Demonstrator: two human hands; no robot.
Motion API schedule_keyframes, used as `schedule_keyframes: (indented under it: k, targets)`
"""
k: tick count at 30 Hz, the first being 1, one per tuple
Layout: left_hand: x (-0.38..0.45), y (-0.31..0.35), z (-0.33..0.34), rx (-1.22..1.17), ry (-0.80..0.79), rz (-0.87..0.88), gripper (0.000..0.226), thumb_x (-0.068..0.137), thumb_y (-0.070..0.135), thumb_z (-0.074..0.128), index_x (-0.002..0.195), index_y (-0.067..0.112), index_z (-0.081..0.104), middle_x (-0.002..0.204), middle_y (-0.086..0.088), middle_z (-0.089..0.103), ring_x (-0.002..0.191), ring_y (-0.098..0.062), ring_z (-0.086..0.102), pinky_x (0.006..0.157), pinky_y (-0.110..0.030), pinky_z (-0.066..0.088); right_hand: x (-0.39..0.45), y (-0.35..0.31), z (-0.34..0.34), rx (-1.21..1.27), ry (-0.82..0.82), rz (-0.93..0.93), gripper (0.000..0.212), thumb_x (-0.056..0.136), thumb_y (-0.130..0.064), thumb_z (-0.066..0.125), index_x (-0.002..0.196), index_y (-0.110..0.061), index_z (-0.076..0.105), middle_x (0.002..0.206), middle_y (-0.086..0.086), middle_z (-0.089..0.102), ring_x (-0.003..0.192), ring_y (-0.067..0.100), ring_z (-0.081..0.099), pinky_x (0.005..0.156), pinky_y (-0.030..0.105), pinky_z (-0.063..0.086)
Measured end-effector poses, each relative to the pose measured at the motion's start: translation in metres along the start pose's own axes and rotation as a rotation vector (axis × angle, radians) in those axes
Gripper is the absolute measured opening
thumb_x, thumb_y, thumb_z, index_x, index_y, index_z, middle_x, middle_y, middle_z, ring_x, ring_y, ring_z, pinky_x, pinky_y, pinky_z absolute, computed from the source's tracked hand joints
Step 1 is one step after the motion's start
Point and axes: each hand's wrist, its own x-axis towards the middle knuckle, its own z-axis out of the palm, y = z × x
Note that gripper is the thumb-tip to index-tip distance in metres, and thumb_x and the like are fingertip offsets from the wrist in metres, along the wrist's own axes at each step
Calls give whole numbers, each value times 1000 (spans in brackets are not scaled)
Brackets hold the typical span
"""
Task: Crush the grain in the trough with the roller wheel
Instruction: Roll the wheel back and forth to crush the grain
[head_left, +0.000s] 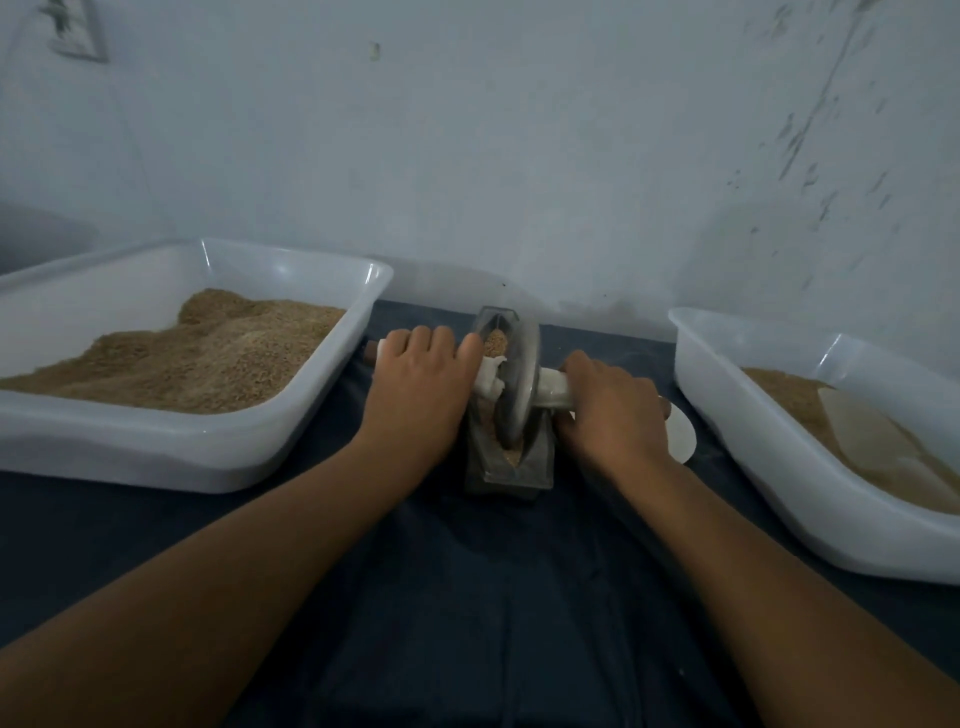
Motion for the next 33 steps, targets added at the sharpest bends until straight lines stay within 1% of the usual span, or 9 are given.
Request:
schedule_keyframes:
  k: [5,9,12,16,19,23,25,29,33]
  targets:
    - [5,-3,7,2,-3,-13,33,83,21,65,106,20,42,98,-5,57,89,-27,55,82,-40,43,11,4,6,-1,-18,-35,22,86,-29,66,98,-22,48,85,-4,58,77,26,59,67,36,29]
    - [9,-6,13,-2,-16,-22,35,81,22,68,105,20,43,96,-4,59,89,-26,57,81,-39,43,22,6,13,-38,-10,-14,21,85,-30,65,100,-24,52,82,-6,55,65,20,42,62,34,23]
    - [14,-7,18,-5,-26,-28,35,81,24,69,105,20,43,96,-4,59,88,-26,57,80,-39,42,31,8,17,-69,-14,-8,21,85,-32,65,101,-26,52,85,-4,60,65,19,39,57,32,16]
    - [23,-9,23,2,-37,-39,31,83,21,68,104,20,45,94,-3,60,86,-26,59,77,-37,38,42,9,22,-62,-61,7,20,88,-31,64,104,-26,53,90,-2,63,66,20,41,62,35,25]
    - [29,-11,28,3,-48,-40,29,84,20,67,104,21,46,94,-3,61,85,-27,59,75,-37,36,49,8,26,-75,-64,40,18,90,-30,64,105,-27,54,91,-1,64,61,18,35,59,33,21]
    - [39,-13,35,-11,-74,-46,29,85,21,67,106,20,46,95,-4,62,85,-27,60,73,-37,32,59,9,28,-65,-102,30,25,88,-28,66,110,-29,55,99,2,68,83,30,61,67,36,29]
    - [44,-15,38,-14,-70,-47,28,85,20,66,106,19,47,94,-5,62,84,-28,61,73,-37,29,65,10,30,-56,-118,26,25,88,-29,66,110,-29,56,99,2,68,85,31,62,67,36,30]
    - [51,-16,43,-13,-32,-41,20,88,18,62,103,18,50,92,-7,65,81,-30,62,70,-36,29,76,15,36,-44,-162,44,24,89,-31,65,111,-32,56,86,-4,55,74,21,45,61,34,30]
    - [59,-17,49,-23,-35,-27,20,88,18,61,105,17,51,93,-7,65,82,-31,63,70,-36,31,86,18,39,-47,-230,56,29,88,-27,64,114,-34,55,82,-6,46,78,22,46,58,33,30]
